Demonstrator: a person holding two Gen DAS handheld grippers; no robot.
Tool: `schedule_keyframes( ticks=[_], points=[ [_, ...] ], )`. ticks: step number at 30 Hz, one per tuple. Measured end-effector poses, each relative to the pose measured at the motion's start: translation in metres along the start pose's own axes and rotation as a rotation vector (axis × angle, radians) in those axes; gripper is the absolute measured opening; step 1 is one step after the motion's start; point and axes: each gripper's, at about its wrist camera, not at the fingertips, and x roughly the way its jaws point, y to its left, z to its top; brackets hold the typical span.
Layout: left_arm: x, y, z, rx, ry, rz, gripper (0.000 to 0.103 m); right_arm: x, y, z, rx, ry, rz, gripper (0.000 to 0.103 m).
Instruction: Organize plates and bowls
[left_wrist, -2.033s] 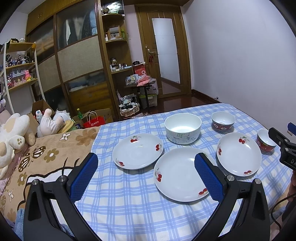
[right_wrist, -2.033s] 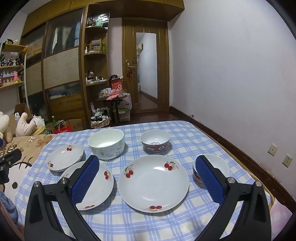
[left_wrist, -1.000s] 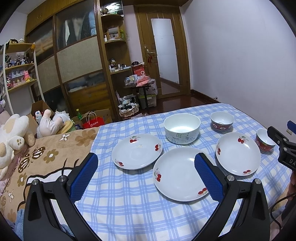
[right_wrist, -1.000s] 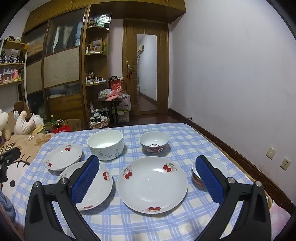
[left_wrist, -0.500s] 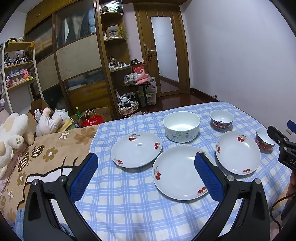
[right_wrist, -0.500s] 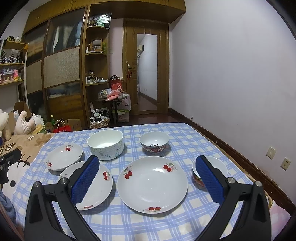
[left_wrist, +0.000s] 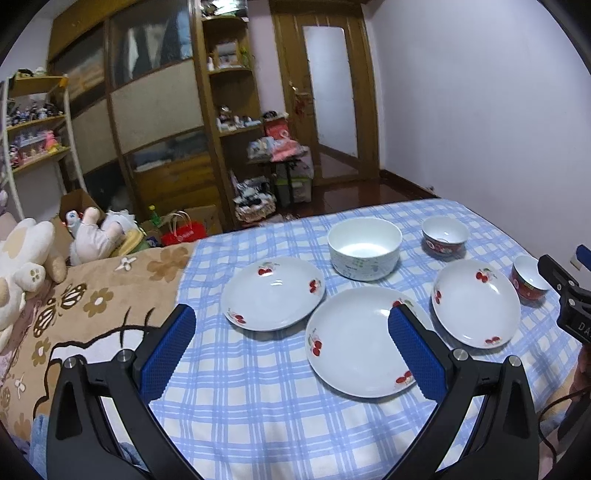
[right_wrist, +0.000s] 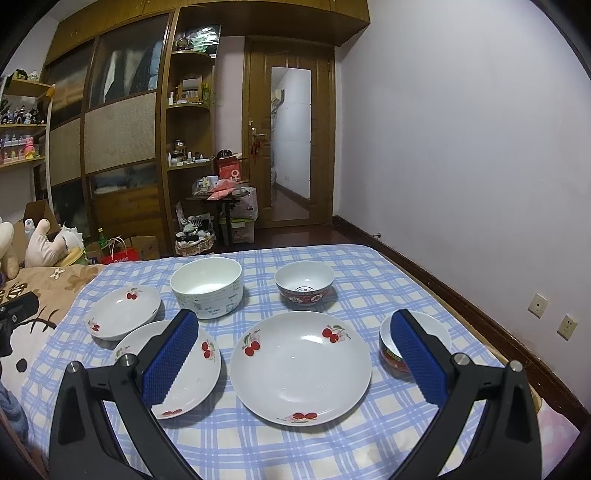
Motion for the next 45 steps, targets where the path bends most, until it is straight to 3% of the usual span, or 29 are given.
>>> schedule_keyframes(
  ticks=[6,18,26,33,39,45],
  points=[
    [0.023,-0.003,0.008,-0.011,0.077,-0.026,0.102,0.012,0.001,0.008,0.007,0.039,0.052,0.103],
    [0.050,-0.010,0.027,0.007,0.066,-0.009,0.102,0.041,0.016,0.025,0.011,0.048,0.090,0.103],
    [0.095,-0.017,0.037,0.097,0.108,0.037,0.102,0.069,0.042,0.026,-0.030,0.078,0.131,0.103],
    [0.137,-0.006,0.026,0.078,0.199,0.041,0.102,0.104,0.066,0.011,-0.050,0.151,0.173,0.103],
    [0.157,-0.004,0.013,0.045,0.298,-0.040,0.102,0.129,0.081,0.003,-0.069,0.182,0.203,0.103],
    [0.176,-0.010,-0.004,0.065,0.384,-0.037,0.102,0.146,0.087,-0.004,-0.076,0.217,0.217,0.103]
  ],
)
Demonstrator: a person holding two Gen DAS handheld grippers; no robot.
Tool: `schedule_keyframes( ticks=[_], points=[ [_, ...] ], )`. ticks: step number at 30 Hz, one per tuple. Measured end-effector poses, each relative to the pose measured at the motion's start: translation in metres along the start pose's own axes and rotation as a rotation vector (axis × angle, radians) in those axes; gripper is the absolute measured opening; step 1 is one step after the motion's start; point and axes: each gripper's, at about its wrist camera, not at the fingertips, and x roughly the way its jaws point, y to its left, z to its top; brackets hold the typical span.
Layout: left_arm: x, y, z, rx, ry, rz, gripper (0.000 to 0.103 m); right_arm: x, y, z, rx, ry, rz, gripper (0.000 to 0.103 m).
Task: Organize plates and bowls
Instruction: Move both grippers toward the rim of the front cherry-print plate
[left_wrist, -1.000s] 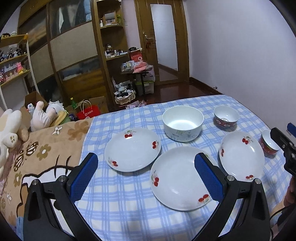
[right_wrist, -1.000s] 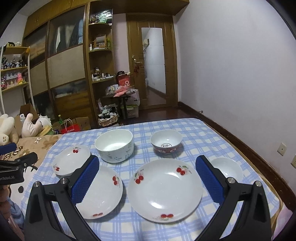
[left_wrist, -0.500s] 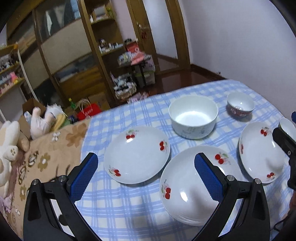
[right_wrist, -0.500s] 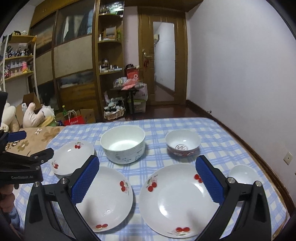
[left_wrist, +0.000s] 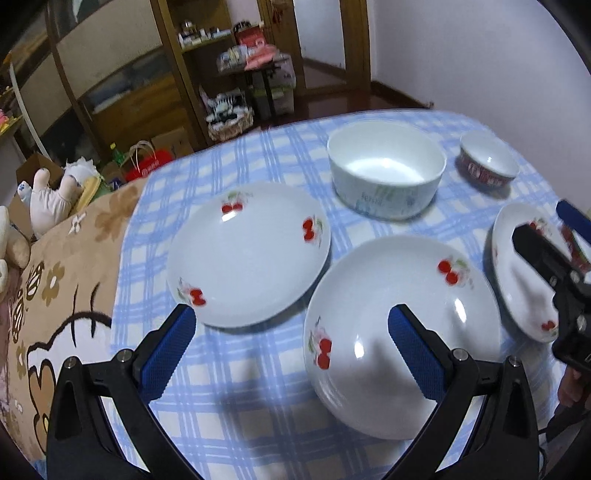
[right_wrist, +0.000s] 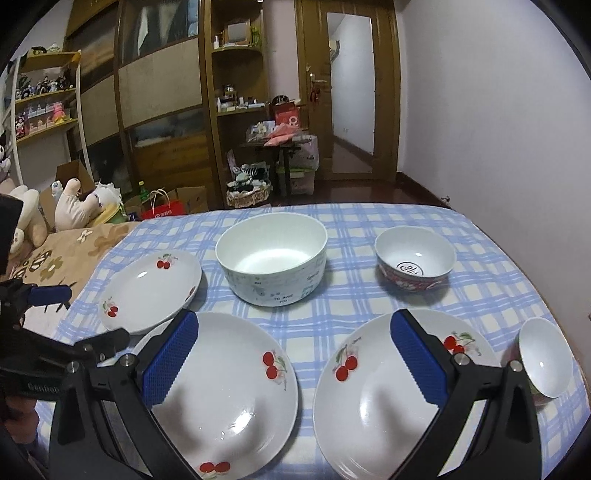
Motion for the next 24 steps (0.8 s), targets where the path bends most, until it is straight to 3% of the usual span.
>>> schedule_keyframes(
  ticks=[12,21,24],
  points=[
    [0.035,-0.001,-0.011,0.005,0.143,-0.033,0.102,0.027,0.004,-0.008,-0.004,0.052,0.059,0.102],
    [0.052,0.001,-0.015,-0.010,0.207,-0.052,0.102,0.048,0.021,-0.015,-0.053,0.122,0.106,0.083],
    [0.056,0.003,-0.015,-0.015,0.219,-0.035,0.102,0.054,0.024,-0.019,-0.078,0.134,0.100,0.067]
  ],
)
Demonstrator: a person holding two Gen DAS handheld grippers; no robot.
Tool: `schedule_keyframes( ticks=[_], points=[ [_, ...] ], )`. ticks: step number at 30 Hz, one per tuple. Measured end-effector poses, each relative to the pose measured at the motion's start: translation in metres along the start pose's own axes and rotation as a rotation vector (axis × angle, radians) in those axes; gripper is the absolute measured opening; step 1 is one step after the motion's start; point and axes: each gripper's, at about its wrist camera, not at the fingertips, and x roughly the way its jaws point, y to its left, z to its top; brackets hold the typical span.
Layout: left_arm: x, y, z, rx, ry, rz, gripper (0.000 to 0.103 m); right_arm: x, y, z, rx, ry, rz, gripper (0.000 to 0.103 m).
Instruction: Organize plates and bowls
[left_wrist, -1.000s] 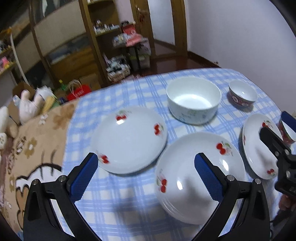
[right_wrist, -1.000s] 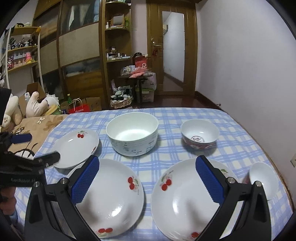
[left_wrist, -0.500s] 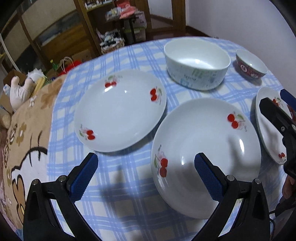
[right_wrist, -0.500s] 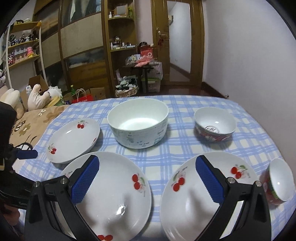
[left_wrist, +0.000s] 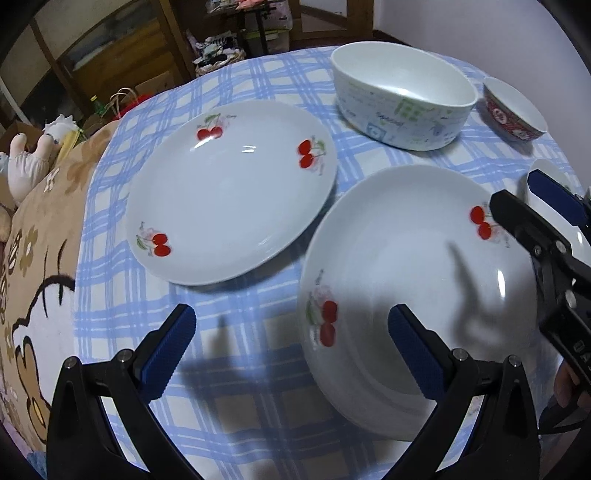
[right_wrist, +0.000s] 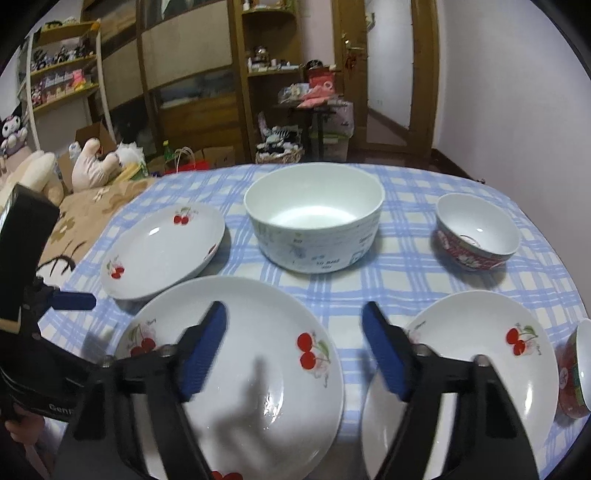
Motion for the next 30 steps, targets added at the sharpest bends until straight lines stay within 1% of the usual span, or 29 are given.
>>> schedule_keyframes(
  ticks=[2,3,4,5,6,7,8,9,10,11,12,13,17,18,19,22,25,27,30],
  points=[
    [0.002,0.001,0.001,-0.003,0.003,-0.007,0.102,0.005,0.002,-0.002,-0.009,0.012,-0.035,0.067],
    [0.004,0.001,0.001,-0.002,0.009,-0.011,0.102,0.007,0.000,-0.002,-0.004,0.022,-0.035,0.062],
    [0.006,0.001,0.001,0.000,0.015,-0.014,0.097,0.011,-0.001,-0.003,0.007,0.041,-0.032,0.051],
    [0.009,0.000,0.001,0.000,0.024,-0.019,0.093,0.015,-0.004,-0.003,0.019,0.059,-0.031,0.049],
    [0.011,0.000,0.001,-0.001,0.032,-0.026,0.087,0.018,-0.006,-0.004,0.034,0.075,-0.033,0.048],
    [0.014,0.001,0.001,-0.013,0.052,-0.028,0.081,0.019,-0.008,-0.005,0.056,0.079,-0.031,0.048],
    [0.016,0.002,0.001,-0.025,0.062,-0.044,0.078,0.020,-0.011,-0.006,0.078,0.077,-0.027,0.048],
    [0.017,0.003,0.001,-0.032,0.069,-0.054,0.073,0.021,-0.013,-0.007,0.091,0.077,-0.029,0.045],
    [0.019,0.003,0.001,-0.037,0.073,-0.059,0.066,0.022,-0.015,-0.008,0.101,0.081,-0.029,0.038],
    [0.020,0.004,0.001,-0.044,0.074,-0.073,0.062,0.024,-0.016,-0.009,0.106,0.090,-0.023,0.034],
    [0.020,0.004,0.001,-0.051,0.074,-0.086,0.056,0.026,-0.017,-0.009,0.110,0.102,-0.017,0.028],
    [0.019,0.005,0.001,-0.063,0.076,-0.113,0.049,0.027,-0.019,-0.010,0.114,0.108,-0.017,0.025],
    [0.019,0.007,0.002,-0.070,0.072,-0.147,0.036,0.027,-0.022,-0.010,0.113,0.113,-0.021,0.016],
    [0.019,0.006,0.002,-0.070,0.073,-0.159,0.030,0.027,-0.023,-0.010,0.115,0.118,-0.018,0.015],
    [0.019,0.004,0.001,-0.070,0.074,-0.166,0.029,0.027,-0.025,-0.010,0.116,0.125,-0.016,0.014],
    [0.016,0.003,0.000,-0.062,0.059,-0.155,0.027,0.030,-0.023,-0.012,0.096,0.152,-0.036,0.015],
    [0.014,0.005,0.001,-0.091,0.057,-0.168,0.025,0.030,-0.020,-0.014,0.072,0.176,-0.058,0.015],
    [0.015,0.008,0.001,-0.100,0.051,-0.169,0.024,0.030,-0.020,-0.013,0.064,0.198,-0.058,0.015],
    [0.014,0.005,0.000,-0.093,0.035,-0.151,0.025,0.030,-0.023,-0.016,0.090,0.199,-0.051,0.015]
  ],
)
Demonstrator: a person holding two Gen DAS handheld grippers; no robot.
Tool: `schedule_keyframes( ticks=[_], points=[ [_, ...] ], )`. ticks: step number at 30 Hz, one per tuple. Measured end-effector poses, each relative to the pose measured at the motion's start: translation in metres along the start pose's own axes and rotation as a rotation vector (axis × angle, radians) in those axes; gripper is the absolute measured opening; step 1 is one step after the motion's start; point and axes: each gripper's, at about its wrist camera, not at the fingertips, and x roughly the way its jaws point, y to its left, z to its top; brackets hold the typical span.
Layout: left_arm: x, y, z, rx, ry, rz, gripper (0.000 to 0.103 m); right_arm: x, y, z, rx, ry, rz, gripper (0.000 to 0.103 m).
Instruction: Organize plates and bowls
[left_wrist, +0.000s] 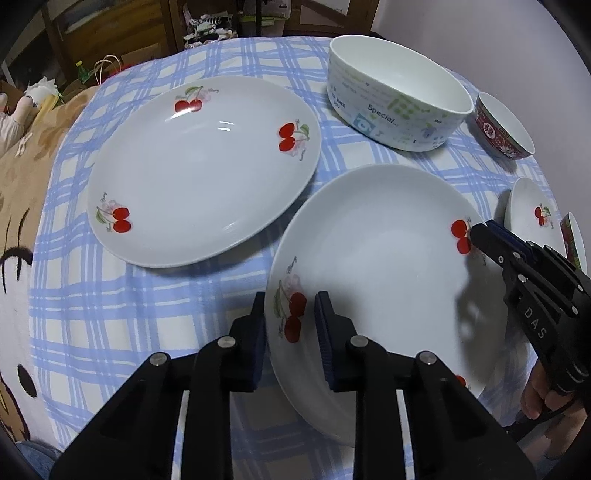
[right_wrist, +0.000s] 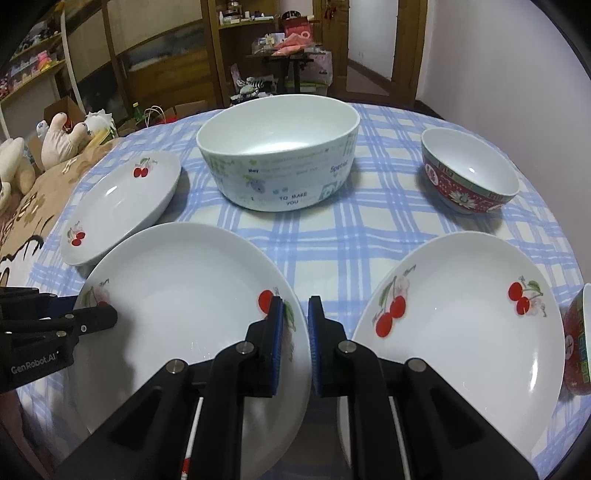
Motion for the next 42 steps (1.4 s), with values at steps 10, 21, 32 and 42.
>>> schedule_keyframes(
  ticks=[10,21,32,42],
  points=[
    [-0.001,0.002,-0.003,-0.009,-0.002,0.005,0.022,0.002,0.000,-0.003,0.002,0.038,0.006,0.016],
    [-0.010,0.012,-0.009,-0.082,-0.008,-0.018,0.018,-0.009,-0.001,-0.013,0.021,0.090,0.037,0.013],
    [-0.032,0.003,-0.036,-0.061,0.012,-0.037,0.018,-0.037,-0.005,-0.032,0.043,0.105,0.042,0.013],
    [-0.055,-0.019,-0.065,0.027,0.024,-0.028,0.019,-0.070,-0.009,-0.055,0.060,0.106,0.020,0.013]
  ],
)
